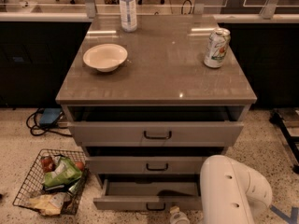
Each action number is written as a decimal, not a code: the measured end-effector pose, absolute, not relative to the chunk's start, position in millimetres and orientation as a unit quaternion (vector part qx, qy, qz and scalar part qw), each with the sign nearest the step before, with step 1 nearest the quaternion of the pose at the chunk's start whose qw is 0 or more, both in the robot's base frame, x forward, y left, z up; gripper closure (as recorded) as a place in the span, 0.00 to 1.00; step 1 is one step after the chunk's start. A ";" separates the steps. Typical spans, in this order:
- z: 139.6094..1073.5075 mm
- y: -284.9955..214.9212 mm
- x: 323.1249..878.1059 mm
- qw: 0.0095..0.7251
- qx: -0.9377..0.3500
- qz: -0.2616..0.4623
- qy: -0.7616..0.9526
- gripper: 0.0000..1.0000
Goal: Close bottom drawer
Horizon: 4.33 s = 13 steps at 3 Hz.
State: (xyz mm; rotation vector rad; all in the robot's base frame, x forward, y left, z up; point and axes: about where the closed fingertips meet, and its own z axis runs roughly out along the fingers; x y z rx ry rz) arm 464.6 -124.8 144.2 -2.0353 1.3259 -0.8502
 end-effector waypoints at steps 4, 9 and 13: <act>143.8 -124.8 465.0 0.279 -0.760 -0.316 0.495 1.00; 156.6 -109.5 427.2 0.200 -0.768 -0.320 0.517 1.00; 135.3 -173.5 434.0 -0.002 -0.716 -0.266 0.645 1.00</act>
Offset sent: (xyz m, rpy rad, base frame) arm 0.0255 -0.0009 -0.0132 -0.0643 0.1683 -0.0057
